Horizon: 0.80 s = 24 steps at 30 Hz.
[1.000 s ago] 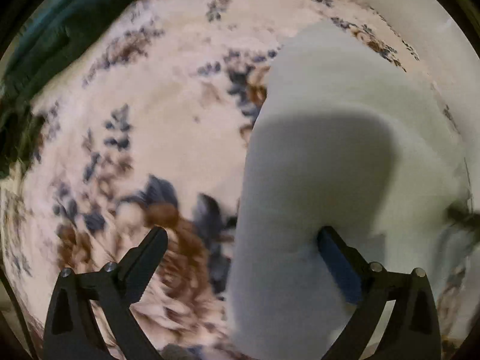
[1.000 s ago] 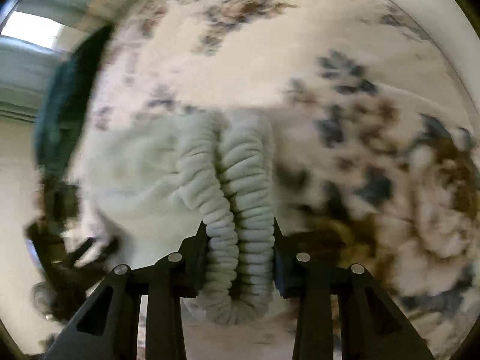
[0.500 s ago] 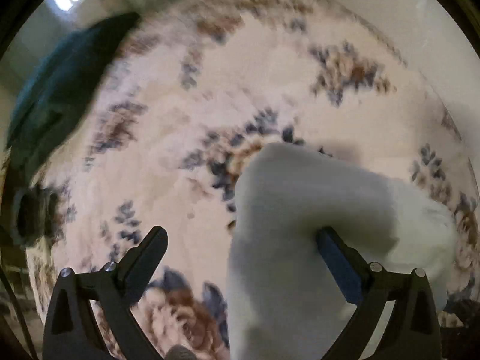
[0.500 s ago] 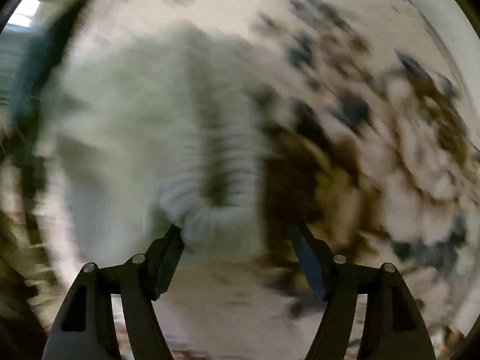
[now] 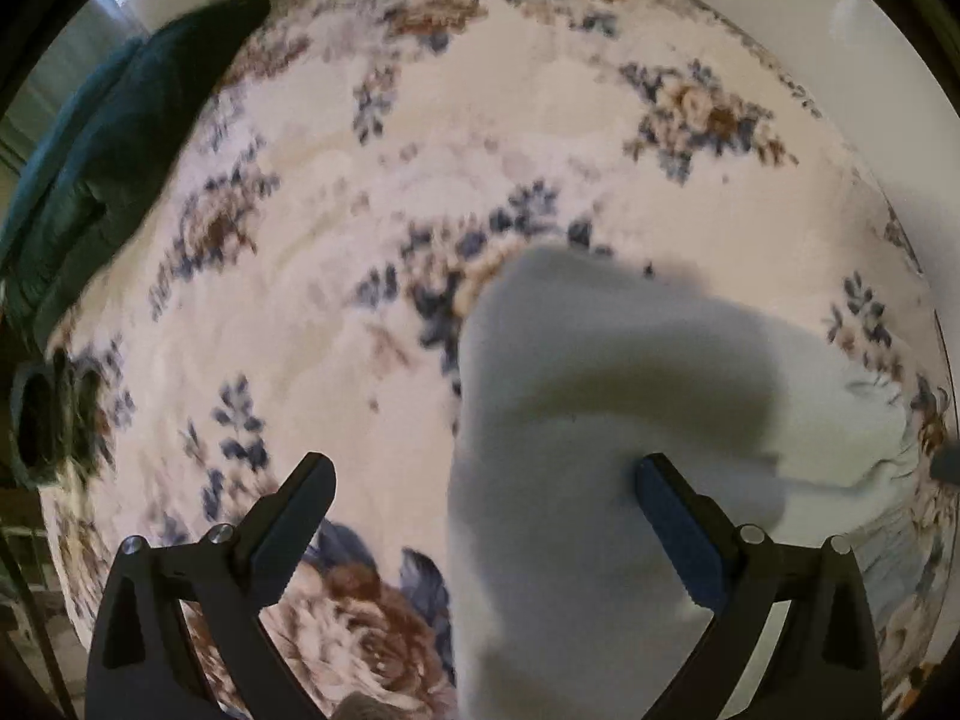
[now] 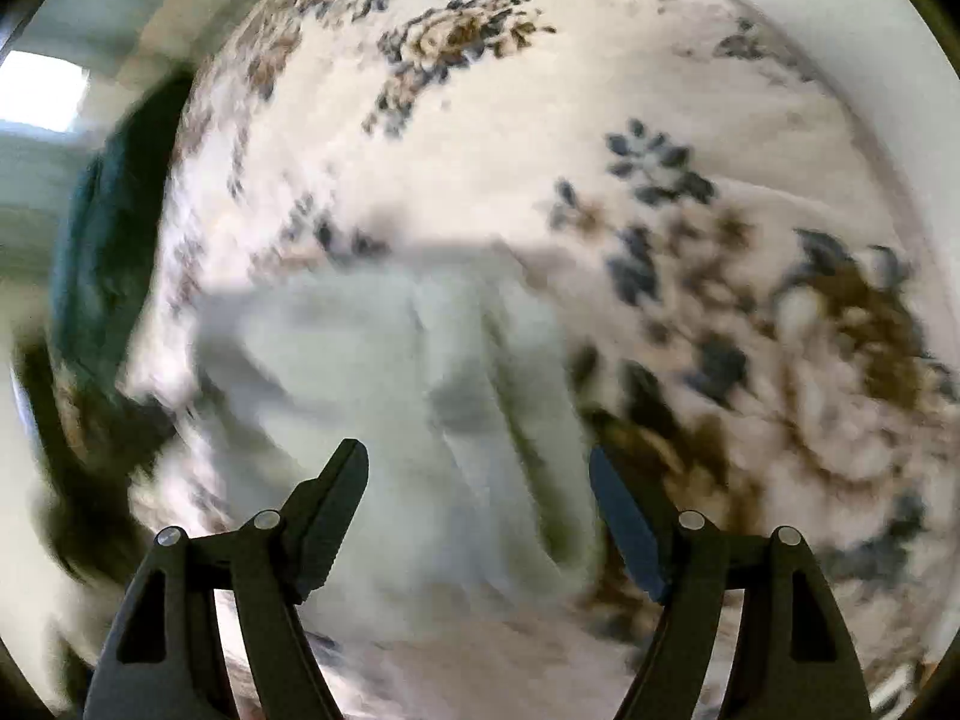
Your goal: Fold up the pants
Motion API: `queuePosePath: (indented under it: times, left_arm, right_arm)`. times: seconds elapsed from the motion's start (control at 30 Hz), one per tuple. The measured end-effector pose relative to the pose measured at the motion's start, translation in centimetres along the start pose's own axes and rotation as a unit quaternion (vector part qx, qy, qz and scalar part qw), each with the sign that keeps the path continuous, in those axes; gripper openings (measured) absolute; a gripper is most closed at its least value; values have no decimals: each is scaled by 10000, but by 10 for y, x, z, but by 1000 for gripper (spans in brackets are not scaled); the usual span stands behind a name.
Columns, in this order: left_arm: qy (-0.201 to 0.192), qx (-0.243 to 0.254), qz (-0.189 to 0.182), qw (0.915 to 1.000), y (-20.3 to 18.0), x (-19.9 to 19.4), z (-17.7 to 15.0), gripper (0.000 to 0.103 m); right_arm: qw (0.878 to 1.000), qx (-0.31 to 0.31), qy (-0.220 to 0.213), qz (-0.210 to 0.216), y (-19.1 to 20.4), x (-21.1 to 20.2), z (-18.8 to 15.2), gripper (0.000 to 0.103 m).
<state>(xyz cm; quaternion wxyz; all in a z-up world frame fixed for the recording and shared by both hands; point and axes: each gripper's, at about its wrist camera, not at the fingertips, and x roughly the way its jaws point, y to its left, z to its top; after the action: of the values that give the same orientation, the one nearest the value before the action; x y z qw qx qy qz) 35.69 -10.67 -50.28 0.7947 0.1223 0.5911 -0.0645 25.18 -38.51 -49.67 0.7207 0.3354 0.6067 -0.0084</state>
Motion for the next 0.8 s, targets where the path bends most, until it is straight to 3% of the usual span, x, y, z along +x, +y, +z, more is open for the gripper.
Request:
queuePosePath:
  times: [0.07,0.13,0.17,0.23,0.33,0.37,0.4,0.47,0.53,0.6,0.63,0.7,0.73,0.8]
  left_arm:
    - [16,-171,-80,9998,5,5,-2,103]
    - [29,-282,-144,9995,8,7,-2,103]
    - [27,-304,-140,9994,8,7,-2,103]
    - [2,-325,-130,9994,10,8,-3,103]
    - [9,-407,-319,9987,13,14,-5,103]
    - [21,-412,-277,9988,14,15,-6,103]
    - [54,-419,-223,9989,14,17,-6,103]
    - [103,-543,-288,9981,18,14,-7,103]
    - [56,-731,-424,9964,24,-2,-8,103]
    - [-132,-863,-421,9953,29,-27,-16,103]
    - [-241,-942,-436,9943,31,-39,-25,103]
    - [-290,-993,-388,9939,28,-50,-43,103]
    - [-217,-937,-332,9948,23,-50,-57,103]
    - [-38,-822,-210,9964,15,-40,-73,103]
  right_arm:
    - [9972,332,179,641,-5,13,27,78]
    - [9960,404,414,675,-5,39,53,64]
    - [9961,333,633,513,-5,55,63,28]
    - [9952,133,839,482,1,73,74,24]
    - [9986,-229,439,176,12,61,89,19]
    - [9996,-237,155,-83,7,56,95,1]
    - [9994,-93,52,-324,-2,60,102,1]
    - [9981,240,533,-216,-19,77,109,1]
    - [9967,41,802,-91,-10,77,107,2]
    - [9977,-281,617,-99,4,53,95,7]
    - [9978,-453,402,-254,10,36,84,14]
    - [9975,-644,71,-296,19,13,59,68]
    - [9970,-720,43,-291,21,5,39,76]
    - [9970,-660,186,-352,14,3,10,77]
